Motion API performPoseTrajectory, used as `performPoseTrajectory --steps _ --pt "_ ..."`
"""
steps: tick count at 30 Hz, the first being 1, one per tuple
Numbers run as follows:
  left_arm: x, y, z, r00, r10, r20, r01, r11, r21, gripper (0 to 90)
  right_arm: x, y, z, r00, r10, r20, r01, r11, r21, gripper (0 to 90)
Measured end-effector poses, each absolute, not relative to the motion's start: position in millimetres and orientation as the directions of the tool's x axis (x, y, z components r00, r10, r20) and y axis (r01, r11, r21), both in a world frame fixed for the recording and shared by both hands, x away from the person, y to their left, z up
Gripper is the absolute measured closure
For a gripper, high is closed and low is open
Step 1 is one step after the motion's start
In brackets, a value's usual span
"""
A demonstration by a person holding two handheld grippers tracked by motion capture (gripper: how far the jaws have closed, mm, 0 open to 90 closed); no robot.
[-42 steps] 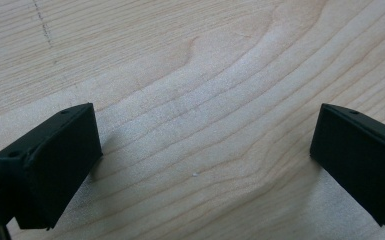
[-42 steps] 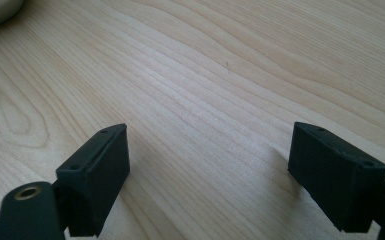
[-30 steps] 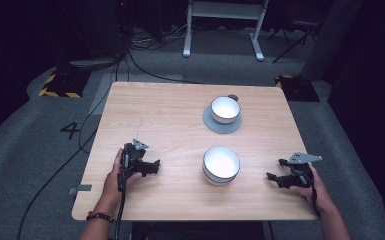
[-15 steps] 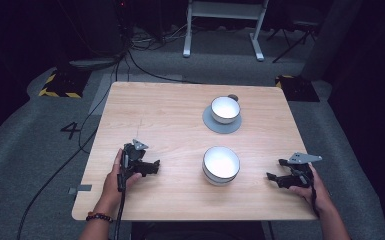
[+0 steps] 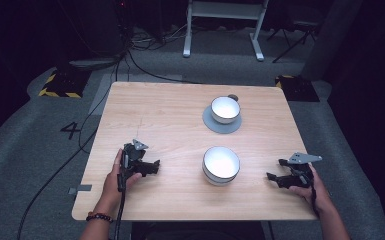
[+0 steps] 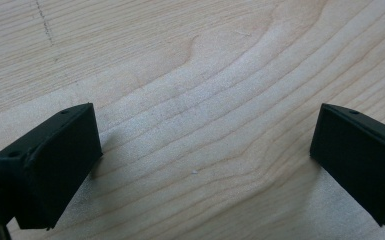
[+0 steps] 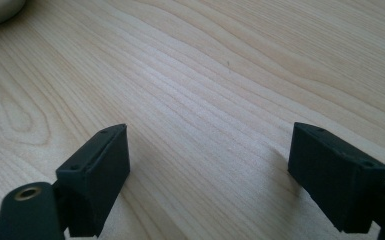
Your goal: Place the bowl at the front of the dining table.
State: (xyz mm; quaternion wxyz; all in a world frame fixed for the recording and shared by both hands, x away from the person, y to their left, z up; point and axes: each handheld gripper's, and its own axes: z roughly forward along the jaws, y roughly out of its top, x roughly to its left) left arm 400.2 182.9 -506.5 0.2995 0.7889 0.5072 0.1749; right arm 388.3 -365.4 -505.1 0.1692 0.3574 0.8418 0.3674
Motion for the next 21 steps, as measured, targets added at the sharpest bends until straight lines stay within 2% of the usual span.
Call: performPoseTrajectory --steps 21 --pt "400.6 183.0 -506.4 0.427 0.904 -0.026 0.695 -0.31 0.649 0.0 388.1 -365.7 -504.8 -0.693 0.721 -0.02 0.476 0.479 0.738 16.9"
